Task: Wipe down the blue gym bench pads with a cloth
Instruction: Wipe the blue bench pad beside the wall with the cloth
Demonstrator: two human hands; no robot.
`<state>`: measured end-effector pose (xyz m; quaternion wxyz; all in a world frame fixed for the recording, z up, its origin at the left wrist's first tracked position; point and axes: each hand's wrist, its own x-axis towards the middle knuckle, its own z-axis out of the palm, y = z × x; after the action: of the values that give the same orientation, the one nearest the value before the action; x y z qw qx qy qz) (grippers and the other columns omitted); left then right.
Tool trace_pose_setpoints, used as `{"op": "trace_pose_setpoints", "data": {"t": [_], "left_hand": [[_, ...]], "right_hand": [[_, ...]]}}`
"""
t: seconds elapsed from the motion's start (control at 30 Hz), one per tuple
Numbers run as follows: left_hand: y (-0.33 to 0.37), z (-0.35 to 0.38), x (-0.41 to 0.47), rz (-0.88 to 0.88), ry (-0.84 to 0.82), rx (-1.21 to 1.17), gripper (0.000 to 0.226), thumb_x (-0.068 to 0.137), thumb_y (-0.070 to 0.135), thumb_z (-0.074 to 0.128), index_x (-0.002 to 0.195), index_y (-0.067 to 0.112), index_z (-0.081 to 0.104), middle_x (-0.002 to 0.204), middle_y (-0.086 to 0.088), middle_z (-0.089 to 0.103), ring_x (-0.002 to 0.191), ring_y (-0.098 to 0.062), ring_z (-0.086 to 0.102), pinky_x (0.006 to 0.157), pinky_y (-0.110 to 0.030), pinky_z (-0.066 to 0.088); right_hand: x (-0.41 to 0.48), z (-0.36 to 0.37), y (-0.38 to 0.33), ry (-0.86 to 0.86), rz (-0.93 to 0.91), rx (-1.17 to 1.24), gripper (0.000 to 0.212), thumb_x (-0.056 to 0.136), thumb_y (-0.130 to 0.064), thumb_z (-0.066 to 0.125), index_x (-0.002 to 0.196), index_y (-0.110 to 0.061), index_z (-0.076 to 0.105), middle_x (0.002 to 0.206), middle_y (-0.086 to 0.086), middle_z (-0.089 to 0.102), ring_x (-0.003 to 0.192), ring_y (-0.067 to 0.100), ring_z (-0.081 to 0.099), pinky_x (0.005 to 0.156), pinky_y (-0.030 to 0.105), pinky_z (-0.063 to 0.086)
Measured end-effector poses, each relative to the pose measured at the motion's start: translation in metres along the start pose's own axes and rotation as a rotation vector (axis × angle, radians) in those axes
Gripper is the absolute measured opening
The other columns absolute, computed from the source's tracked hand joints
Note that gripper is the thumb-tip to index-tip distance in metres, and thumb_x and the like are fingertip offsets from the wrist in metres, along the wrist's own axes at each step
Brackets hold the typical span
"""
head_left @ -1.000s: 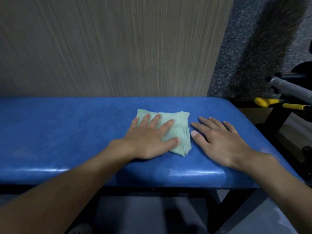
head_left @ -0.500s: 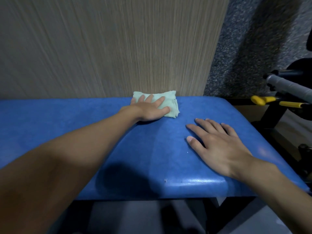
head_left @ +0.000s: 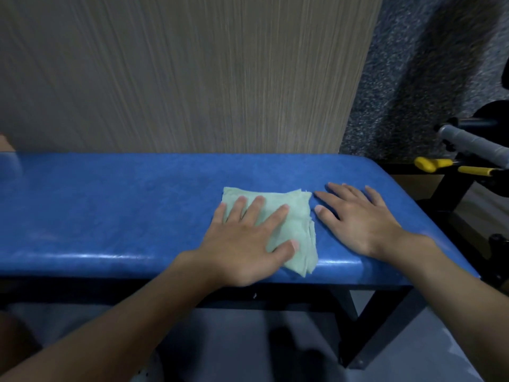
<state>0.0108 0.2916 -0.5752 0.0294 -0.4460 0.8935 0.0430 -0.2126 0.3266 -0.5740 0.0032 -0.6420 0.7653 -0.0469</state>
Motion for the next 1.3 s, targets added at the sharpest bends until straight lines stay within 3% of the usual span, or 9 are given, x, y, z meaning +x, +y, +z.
{"op": "trace_pose_setpoints", "data": {"t": [0.07,0.13,0.23,0.37,0.7,0.8,0.93,1.03,1.3], "left_hand": [[-0.001,-0.002,0.003,-0.006,0.023,-0.052,0.068,0.090,0.075,0.017,0.149,0.057,-0.011,0.166,0.002,-0.013,0.152,-0.024,-0.013,0.120,-0.051,-0.006],[-0.004,-0.001,0.015,-0.015,0.009,-0.031,0.071,0.085,0.080,0.012,0.149,0.057,-0.009,0.167,0.001,-0.010,0.152,-0.025,-0.012,0.120,-0.052,-0.007],[-0.014,-0.003,0.044,-0.017,-0.046,-0.007,0.074,0.082,0.083,0.012,0.149,0.058,-0.007,0.167,0.003,-0.011,0.152,-0.025,-0.014,0.120,-0.052,-0.009],[-0.031,-0.013,0.100,-0.027,-0.048,-0.017,0.070,0.087,0.081,0.015,0.150,0.057,-0.006,0.167,0.001,-0.011,0.152,-0.026,-0.015,0.119,-0.052,-0.011],[-0.062,-0.030,0.210,-0.111,-0.054,-0.053,0.085,0.070,0.089,0.007,0.149,0.059,0.000,0.166,0.007,0.004,0.152,-0.023,-0.003,0.118,-0.056,-0.001],[-0.060,-0.023,0.198,-0.125,-0.061,-0.063,0.087,0.067,0.091,0.004,0.148,0.060,-0.003,0.167,0.005,-0.004,0.153,-0.025,-0.009,0.118,-0.057,-0.005],[-0.050,-0.015,0.150,-0.060,-0.041,-0.021,0.071,0.087,0.079,0.010,0.152,0.053,-0.003,0.167,-0.002,-0.007,0.153,-0.028,-0.010,0.119,-0.054,-0.007],[-0.039,-0.009,0.101,-0.019,-0.028,-0.009,0.069,0.089,0.077,0.010,0.152,0.052,-0.005,0.167,-0.002,-0.009,0.152,-0.027,-0.013,0.120,-0.052,-0.008],[-0.021,0.004,0.000,-0.002,0.014,0.044,0.091,0.062,0.084,-0.011,0.149,0.056,-0.014,0.167,0.002,-0.010,0.152,-0.022,-0.013,0.121,-0.050,-0.006]], "right_hand": [[-0.001,-0.003,-0.004,0.069,-0.013,-0.046,0.052,0.101,-0.053,0.020,0.149,-0.038,0.034,0.165,-0.005,0.014,0.151,0.015,0.005,0.120,0.047,-0.005],[0.000,-0.006,-0.008,0.053,-0.013,0.062,0.051,0.101,-0.051,0.022,0.147,-0.037,0.036,0.163,-0.006,0.019,0.150,0.014,0.010,0.121,0.045,-0.002],[-0.001,-0.001,-0.013,-0.038,-0.023,0.082,0.058,0.098,-0.057,0.019,0.152,-0.038,0.026,0.164,-0.008,0.016,0.151,0.014,0.007,0.122,0.044,0.002],[-0.001,0.001,-0.013,-0.034,-0.023,0.040,0.060,0.097,-0.060,0.015,0.153,-0.039,0.019,0.164,-0.010,0.011,0.151,0.013,0.002,0.122,0.043,0.001],[0.000,0.000,-0.013,-0.014,-0.020,0.026,0.063,0.093,-0.065,0.006,0.151,-0.042,0.019,0.161,-0.014,0.012,0.149,0.009,0.002,0.121,0.038,0.002],[0.001,0.001,-0.013,-0.019,-0.020,0.036,0.060,0.095,-0.062,0.014,0.151,-0.042,0.021,0.161,-0.013,0.014,0.148,0.010,0.005,0.120,0.038,0.003],[-0.001,0.001,-0.013,-0.025,-0.018,0.044,0.060,0.096,-0.061,0.017,0.151,-0.041,0.021,0.162,-0.012,0.014,0.149,0.011,0.005,0.121,0.040,0.003],[0.000,0.000,-0.013,-0.026,-0.018,0.053,0.060,0.096,-0.061,0.018,0.152,-0.041,0.022,0.162,-0.011,0.014,0.149,0.011,0.005,0.121,0.041,0.002],[0.009,-0.005,-0.015,0.025,-0.022,0.111,0.055,0.098,-0.057,0.032,0.149,-0.036,0.034,0.163,-0.007,0.019,0.151,0.012,0.008,0.122,0.042,0.000]]}}
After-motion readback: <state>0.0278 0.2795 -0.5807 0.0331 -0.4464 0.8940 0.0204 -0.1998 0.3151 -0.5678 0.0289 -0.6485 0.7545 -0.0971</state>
